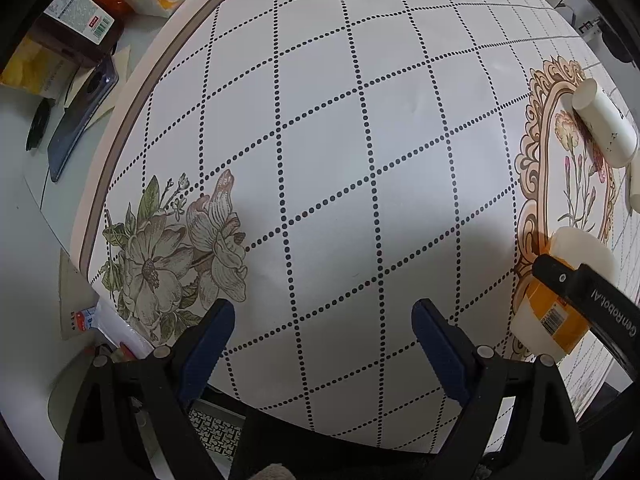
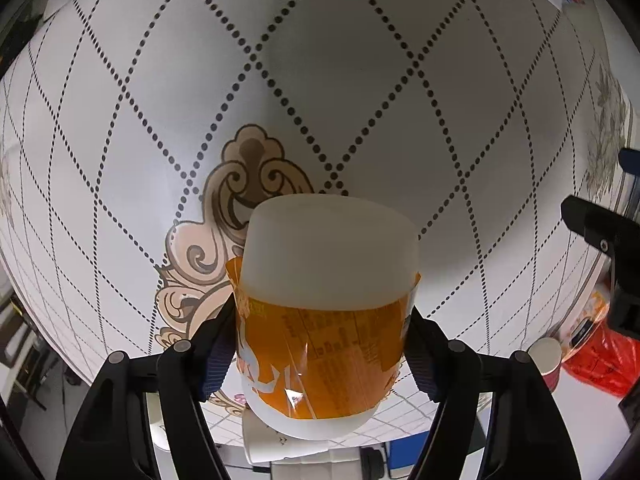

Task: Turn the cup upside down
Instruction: 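Rotate the held cup with the right gripper so its base faces up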

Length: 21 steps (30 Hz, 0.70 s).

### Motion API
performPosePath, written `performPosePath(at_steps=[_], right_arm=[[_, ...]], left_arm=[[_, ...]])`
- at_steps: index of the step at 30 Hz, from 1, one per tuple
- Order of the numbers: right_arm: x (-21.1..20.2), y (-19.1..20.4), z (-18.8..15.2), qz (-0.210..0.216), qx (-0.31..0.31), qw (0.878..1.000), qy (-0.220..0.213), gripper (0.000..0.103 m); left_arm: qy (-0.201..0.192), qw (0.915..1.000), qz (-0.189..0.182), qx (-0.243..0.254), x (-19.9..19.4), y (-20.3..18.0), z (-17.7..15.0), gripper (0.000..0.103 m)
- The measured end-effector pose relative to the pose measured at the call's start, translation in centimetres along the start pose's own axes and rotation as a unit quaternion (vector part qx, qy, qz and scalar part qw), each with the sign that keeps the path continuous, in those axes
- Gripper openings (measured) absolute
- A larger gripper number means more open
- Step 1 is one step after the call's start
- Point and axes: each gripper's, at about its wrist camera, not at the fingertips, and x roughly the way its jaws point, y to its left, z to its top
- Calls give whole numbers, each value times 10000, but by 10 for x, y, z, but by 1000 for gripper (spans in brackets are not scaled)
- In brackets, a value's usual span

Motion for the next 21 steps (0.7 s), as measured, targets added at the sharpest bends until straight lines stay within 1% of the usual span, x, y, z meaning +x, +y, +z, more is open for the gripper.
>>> performPosePath(at_steps=[4, 7, 9, 12, 14, 16, 19, 20, 21], right_arm=[[-1, -9, -2, 85, 313, 9995, 45, 75], [0, -18, -6, 211, 717, 9972, 77, 75], [1, -26, -10, 363, 1001, 9943, 79, 75], [0, -40, -17, 670, 1624, 9844, 34, 75], [1, -49, -23, 914, 2119, 9730, -4, 75], [2, -60, -31, 1152, 2655, 9572, -35, 75], [6, -72, -45, 1475, 3488, 9255, -68, 75], [8, -76, -50, 1590, 3830, 9099, -80, 75], [10, -79, -53, 1682, 4076, 8975, -90, 75]], left_arm=[[-25, 10000, 16, 2, -2, 2, 0, 91], [-53, 10000, 25, 23, -6, 4, 0, 91], [-72, 10000, 27, 40, -8, 5, 0, 91], [-128, 9999, 29, 74, -12, 5, 0, 91], [-163, 9998, 28, 108, -15, 5, 1, 91], [-191, 9997, 29, 140, -19, 2, 2, 91], [-244, 9995, 25, 208, -23, 0, 2, 91], [-263, 9994, 33, 235, -25, -2, 3, 91], [-276, 9993, 39, 256, -26, -3, 4, 91]])
